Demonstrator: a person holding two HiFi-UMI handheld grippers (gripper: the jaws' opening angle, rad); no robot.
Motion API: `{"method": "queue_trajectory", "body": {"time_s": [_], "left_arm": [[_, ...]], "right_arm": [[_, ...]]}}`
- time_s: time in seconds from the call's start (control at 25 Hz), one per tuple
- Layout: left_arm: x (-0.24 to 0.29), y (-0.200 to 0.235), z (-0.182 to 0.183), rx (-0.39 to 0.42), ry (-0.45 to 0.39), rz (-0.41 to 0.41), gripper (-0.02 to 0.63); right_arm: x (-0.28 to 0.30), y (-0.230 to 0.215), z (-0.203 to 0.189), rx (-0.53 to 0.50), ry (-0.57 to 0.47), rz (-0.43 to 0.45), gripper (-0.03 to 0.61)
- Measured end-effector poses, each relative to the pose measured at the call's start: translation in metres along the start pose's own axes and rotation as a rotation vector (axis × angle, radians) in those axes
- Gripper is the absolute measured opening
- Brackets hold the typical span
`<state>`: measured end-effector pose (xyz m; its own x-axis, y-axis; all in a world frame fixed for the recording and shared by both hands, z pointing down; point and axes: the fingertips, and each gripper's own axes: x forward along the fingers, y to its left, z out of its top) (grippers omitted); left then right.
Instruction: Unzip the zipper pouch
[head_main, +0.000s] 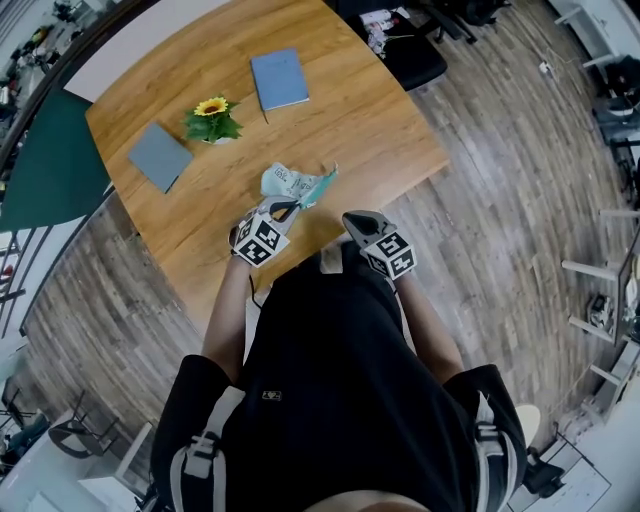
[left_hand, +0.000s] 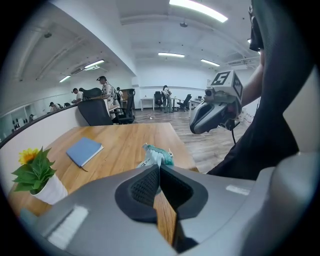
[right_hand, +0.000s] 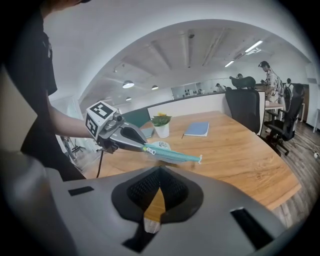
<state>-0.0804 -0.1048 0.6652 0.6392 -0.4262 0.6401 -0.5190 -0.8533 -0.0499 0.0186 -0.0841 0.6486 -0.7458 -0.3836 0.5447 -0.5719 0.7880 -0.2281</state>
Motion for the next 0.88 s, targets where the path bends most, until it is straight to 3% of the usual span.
{"method": "queue_trajectory", "body": {"time_s": [0.48, 0.88], "left_arm": [[-0.027, 0.016, 0.017, 0.003, -0.029, 0.045, 0.006], [-0.056, -0.001, 0.020, 0.038, -0.048, 0.041, 0.006]], "right_arm": [[0.009, 0.003, 0.020, -0.025, -0.009, 0.025, 0.004], [0.022, 0.022, 0.027, -0.029, -0.017, 0.062, 0.003]]}}
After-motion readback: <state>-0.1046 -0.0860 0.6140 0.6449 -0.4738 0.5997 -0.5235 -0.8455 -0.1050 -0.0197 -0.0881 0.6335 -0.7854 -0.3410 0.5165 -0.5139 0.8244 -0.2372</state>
